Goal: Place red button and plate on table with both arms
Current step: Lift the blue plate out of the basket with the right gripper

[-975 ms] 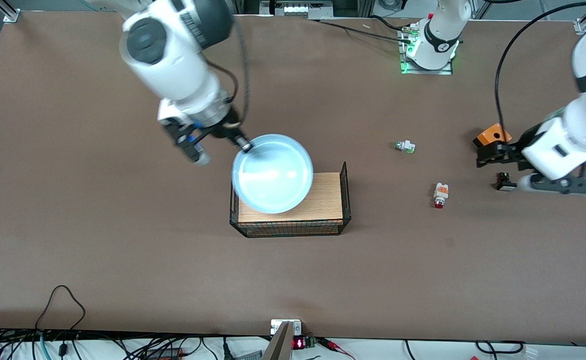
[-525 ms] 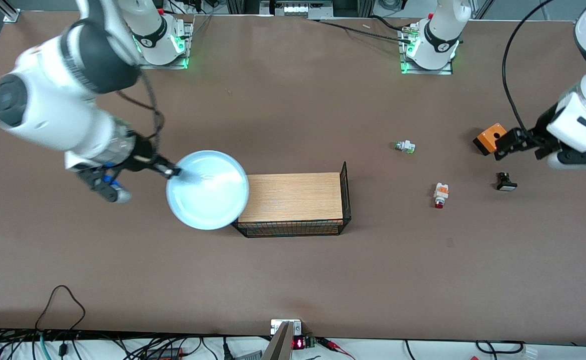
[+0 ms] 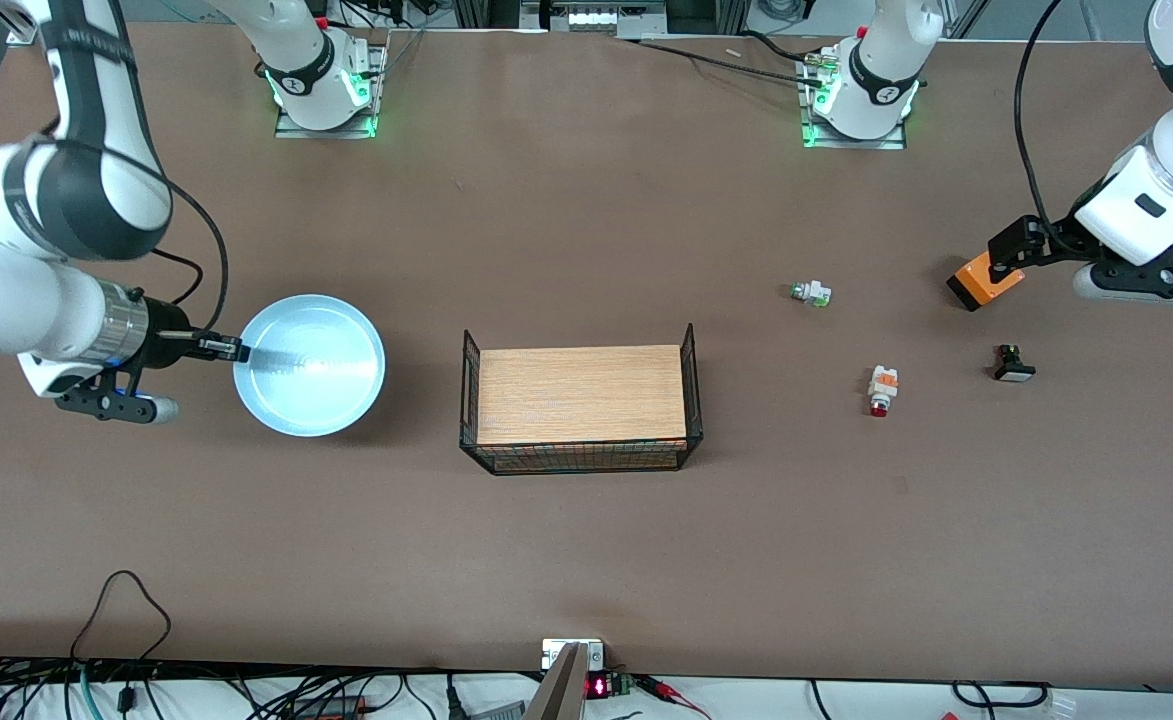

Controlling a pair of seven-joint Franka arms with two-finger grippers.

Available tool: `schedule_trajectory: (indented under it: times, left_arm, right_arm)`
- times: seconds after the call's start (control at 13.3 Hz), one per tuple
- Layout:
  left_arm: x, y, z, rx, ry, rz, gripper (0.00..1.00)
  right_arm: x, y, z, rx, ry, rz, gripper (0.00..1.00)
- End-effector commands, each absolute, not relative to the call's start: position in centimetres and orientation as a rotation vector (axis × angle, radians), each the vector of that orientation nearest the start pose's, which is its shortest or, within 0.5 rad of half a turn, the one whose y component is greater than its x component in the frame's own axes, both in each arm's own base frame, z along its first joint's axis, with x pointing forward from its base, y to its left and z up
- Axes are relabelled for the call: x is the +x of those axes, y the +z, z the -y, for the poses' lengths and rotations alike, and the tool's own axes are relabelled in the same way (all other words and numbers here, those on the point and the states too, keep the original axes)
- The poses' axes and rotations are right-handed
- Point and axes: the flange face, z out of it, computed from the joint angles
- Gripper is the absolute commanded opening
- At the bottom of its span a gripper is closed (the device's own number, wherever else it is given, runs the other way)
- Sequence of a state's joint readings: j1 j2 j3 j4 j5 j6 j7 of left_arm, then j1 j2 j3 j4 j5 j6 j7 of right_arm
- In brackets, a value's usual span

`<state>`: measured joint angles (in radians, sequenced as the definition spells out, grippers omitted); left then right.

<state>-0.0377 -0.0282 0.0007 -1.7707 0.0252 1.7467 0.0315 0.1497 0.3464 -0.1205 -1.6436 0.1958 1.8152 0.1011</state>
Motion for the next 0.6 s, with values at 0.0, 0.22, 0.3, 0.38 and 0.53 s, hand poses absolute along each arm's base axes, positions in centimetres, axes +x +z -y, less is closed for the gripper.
schedule_trajectory:
  times: [0.0,0.22,0.3,0.38,0.53]
  left_arm:
    - [55.6,56.3,1.4,-3.098,0.008,-0.160,1.00]
    - [56.2,56.6,1.5,-3.103,-0.006,-0.161,1.00]
    - [56.5,56.8,1.7,-3.102,-0.013,-0.165,1.00]
    - [56.8,56.8,1.7,-3.099,-0.018,-0.168,1.00]
    - [57.3,57.1,2.1,-3.098,-0.030,-0.175,1.00]
  right_arm:
    - [61.9,36.0,-2.6,-3.025,0.238,-0.052,0.00]
    - [58.8,28.6,0.1,-3.046,0.207,0.032,0.00]
    - [57.6,26.5,0.9,-3.052,0.179,0.066,0.00]
    - [56.7,25.0,1.5,-3.058,0.151,0.110,0.00]
    - [55.9,22.7,3.2,-3.065,0.120,0.167,0.00]
